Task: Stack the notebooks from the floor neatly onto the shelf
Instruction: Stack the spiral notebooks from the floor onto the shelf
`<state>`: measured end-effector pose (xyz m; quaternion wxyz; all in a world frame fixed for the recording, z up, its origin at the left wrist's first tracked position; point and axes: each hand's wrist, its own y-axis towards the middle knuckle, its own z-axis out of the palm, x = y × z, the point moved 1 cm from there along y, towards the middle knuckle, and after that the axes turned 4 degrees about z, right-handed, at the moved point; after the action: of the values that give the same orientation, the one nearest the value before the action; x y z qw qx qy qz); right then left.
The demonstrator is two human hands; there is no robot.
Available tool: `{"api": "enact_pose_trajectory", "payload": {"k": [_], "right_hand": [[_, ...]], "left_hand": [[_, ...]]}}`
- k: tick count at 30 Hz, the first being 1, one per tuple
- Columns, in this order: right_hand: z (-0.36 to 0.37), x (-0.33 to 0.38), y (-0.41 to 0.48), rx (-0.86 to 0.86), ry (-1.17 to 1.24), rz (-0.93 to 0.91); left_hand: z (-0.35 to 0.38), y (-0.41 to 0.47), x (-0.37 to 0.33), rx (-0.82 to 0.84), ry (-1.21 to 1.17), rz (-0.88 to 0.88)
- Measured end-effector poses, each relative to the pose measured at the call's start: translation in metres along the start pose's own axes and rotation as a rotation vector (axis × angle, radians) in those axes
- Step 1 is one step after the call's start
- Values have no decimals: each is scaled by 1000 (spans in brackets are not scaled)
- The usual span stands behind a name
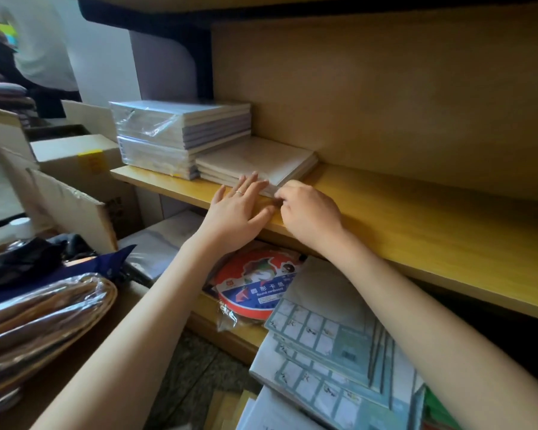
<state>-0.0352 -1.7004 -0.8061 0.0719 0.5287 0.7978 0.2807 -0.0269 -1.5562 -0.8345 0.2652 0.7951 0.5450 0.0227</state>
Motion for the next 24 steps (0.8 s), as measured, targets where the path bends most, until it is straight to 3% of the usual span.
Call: {"api": "enact_pose_trajectory", "payload": {"k": [3, 6, 8, 11, 13, 15, 16, 19, 22, 24], "right_hand": [[-4, 11, -18, -167, 16, -145], [0, 22, -66, -205, 173, -289], [14, 23, -107, -123, 161, -381], [49, 14, -165, 148, 161, -442], [74, 7, -198, 379, 257, -288], [95, 3, -225, 540, 446, 62], [105, 3, -237, 607, 574, 227], [121, 18, -271, 665, 839, 435], [128, 29, -300, 779, 917, 438], [135, 33, -312, 897, 916, 439]], "left_hand": [[0, -21, -12, 10, 22, -3], [2, -77, -26, -101, 55, 143], [4, -123, -29, -59, 34, 172], [22, -181, -20, 188, -57, 174], [39, -217, -16, 368, -399, 30], [58, -252, -16, 440, -751, -255], [68, -269, -16, 447, -799, -363], [92, -322, -13, 444, -659, -514], [97, -360, -10, 513, -313, -451], [93, -375, -10, 525, -165, -500]]}}
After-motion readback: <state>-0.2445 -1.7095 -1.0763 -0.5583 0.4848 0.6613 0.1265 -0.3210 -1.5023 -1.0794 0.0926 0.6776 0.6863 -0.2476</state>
